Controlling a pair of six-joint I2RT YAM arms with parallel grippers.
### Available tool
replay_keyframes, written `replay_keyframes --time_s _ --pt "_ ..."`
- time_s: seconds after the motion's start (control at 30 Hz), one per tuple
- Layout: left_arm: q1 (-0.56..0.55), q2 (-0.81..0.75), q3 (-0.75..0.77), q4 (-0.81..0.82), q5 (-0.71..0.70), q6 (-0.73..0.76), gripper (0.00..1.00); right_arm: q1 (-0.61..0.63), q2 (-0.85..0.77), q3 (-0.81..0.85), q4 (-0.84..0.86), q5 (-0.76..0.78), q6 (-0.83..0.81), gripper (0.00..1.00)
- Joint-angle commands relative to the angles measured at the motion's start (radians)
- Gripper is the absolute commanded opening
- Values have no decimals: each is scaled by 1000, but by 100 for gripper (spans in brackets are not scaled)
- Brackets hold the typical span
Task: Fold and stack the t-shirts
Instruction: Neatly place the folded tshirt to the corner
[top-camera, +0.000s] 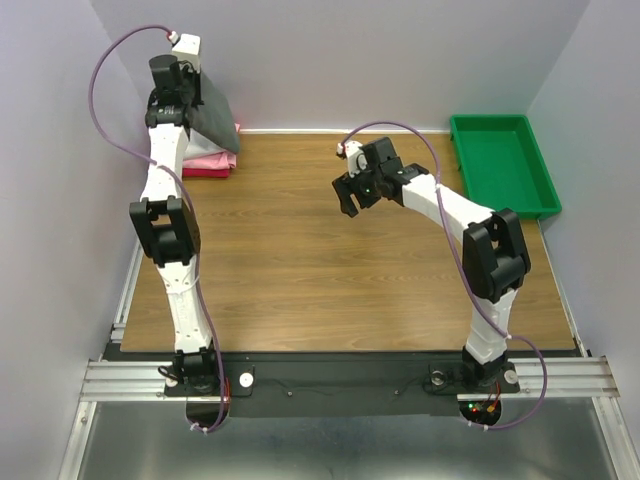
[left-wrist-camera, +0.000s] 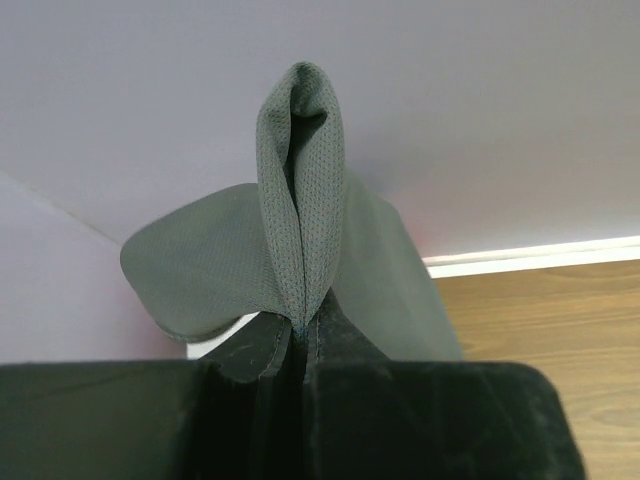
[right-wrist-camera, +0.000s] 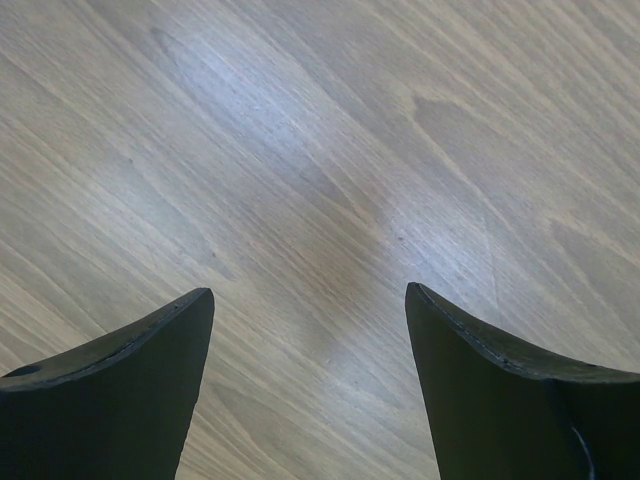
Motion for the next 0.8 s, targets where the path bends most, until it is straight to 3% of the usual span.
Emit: replay_keyframes --time_s 0.0,0.23,0.77 --pt "39 26 52 75 62 65 0 7 17 56 19 -12 14 83" --pt "83 107 63 90 125 133 0 7 68 88 6 -18 17 82" --pt "140 170 86 153 120 294 0 7 112 96 -6 -18 14 82"
